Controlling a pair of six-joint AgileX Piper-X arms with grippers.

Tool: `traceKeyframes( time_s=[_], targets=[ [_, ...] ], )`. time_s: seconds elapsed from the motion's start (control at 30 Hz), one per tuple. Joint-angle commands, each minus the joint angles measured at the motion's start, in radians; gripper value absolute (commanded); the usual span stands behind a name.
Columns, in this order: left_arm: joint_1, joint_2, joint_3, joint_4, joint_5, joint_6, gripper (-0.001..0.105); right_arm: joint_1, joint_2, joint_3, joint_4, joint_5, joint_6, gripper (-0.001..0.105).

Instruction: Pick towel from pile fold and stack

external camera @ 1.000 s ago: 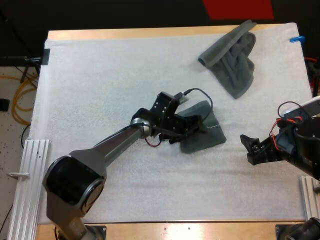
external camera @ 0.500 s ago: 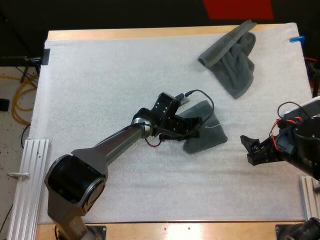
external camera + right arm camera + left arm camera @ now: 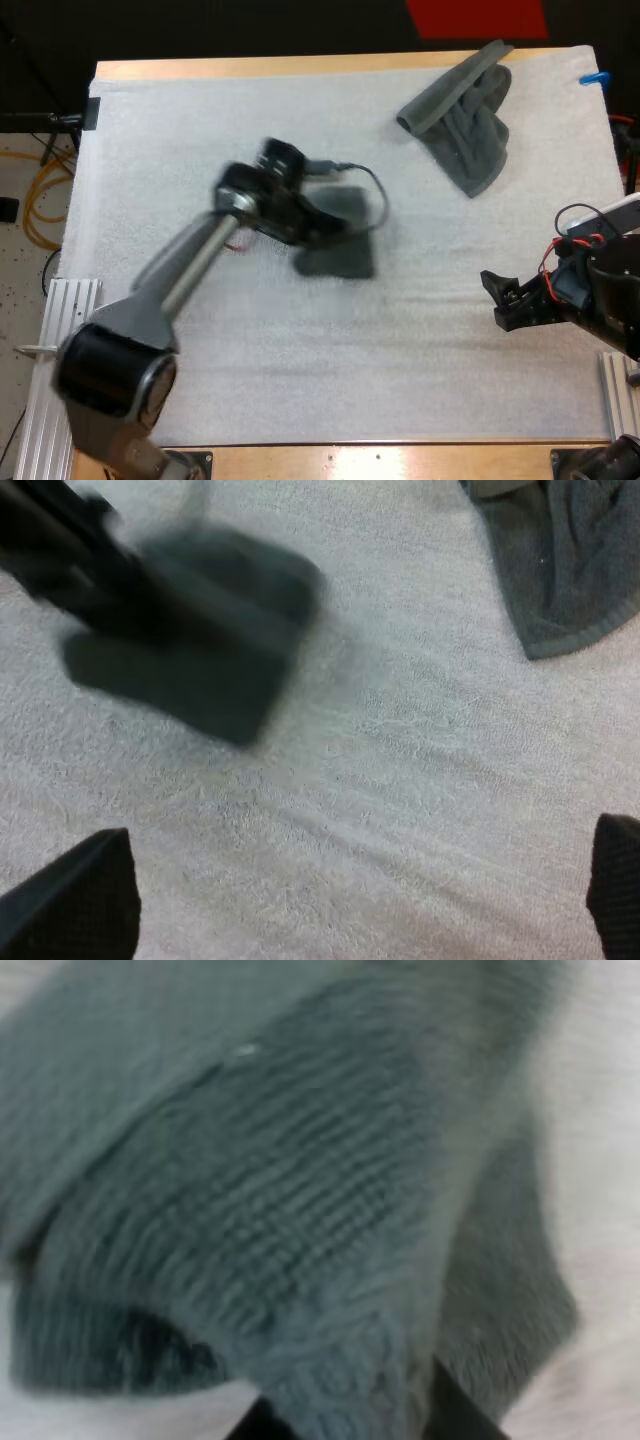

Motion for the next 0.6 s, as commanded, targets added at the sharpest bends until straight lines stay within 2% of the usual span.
traceKeyframes(
  time_s=[0.0,0.07,0.17,0.33,0.47,0.57],
  targets=[
    [0.038,-0.023,-0.030,0.097,-0.061,0.113,0.000,0.001,-0.007,-0.008,0.001,0.002,-0.012,0.087],
    [0.115,-0.029,-0.076,0.217,-0.121,0.217,0.000,0.001,-0.007,-0.008,-0.003,0.002,-0.012,0.087],
    [0.215,-0.028,-0.107,0.349,-0.187,0.326,0.000,0.001,-0.007,-0.008,-0.012,0.002,-0.012,0.087],
    [0.344,-0.019,-0.107,0.440,-0.249,0.400,0.000,0.001,-0.007,-0.008,-0.033,0.002,-0.011,0.087],
    [0.422,-0.017,-0.107,0.446,-0.361,0.421,0.000,0.001,-0.007,-0.008,-0.039,-0.003,-0.007,0.087],
    [0.465,-0.017,-0.107,0.439,-0.361,0.421,0.000,0.001,-0.007,-0.008,-0.039,-0.017,-0.006,0.087]
  ],
)
